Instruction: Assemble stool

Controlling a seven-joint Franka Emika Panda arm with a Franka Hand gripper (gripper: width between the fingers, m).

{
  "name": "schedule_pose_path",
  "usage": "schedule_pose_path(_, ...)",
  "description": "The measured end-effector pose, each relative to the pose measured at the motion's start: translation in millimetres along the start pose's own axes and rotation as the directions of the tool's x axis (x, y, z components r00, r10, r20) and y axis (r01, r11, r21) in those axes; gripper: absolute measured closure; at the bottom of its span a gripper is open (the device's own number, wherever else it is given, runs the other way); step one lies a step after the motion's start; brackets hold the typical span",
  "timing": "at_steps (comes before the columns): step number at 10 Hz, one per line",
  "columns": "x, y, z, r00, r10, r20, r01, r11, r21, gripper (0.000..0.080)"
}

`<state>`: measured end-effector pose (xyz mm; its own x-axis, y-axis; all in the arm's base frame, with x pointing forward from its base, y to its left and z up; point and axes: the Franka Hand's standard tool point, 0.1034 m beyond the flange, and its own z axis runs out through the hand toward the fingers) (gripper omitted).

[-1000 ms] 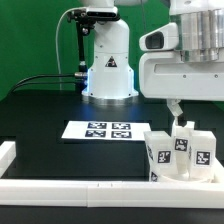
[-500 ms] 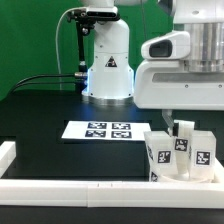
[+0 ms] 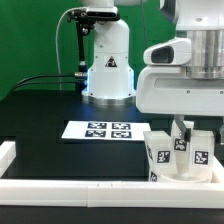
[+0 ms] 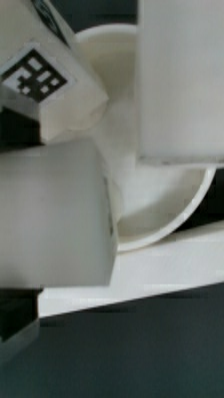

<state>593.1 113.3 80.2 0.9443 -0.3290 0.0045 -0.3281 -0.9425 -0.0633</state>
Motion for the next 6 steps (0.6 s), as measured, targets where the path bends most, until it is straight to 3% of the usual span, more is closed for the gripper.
schedule_pose_path(2, -1.0, -1.6, 0.0, 0.985, 0.173, 0.004, -0.173, 0.985, 0.001, 0.0462)
schedule_pose_path(4, -3.8, -7.8, -1.6, 0.905, 0.425, 0.016, -0.425, 0.905, -0.004, 0.0462)
schedule_pose_path(5, -4.1, -9.5, -1.5, 0.822, 0.569, 0.017, -0.569, 0.822, 0.000, 0.0462)
schedule_pose_path(6, -3.3, -11.3, -0.6, 0.683, 0.730, 0.027, -0.730, 0.683, 0.026, 0.0462)
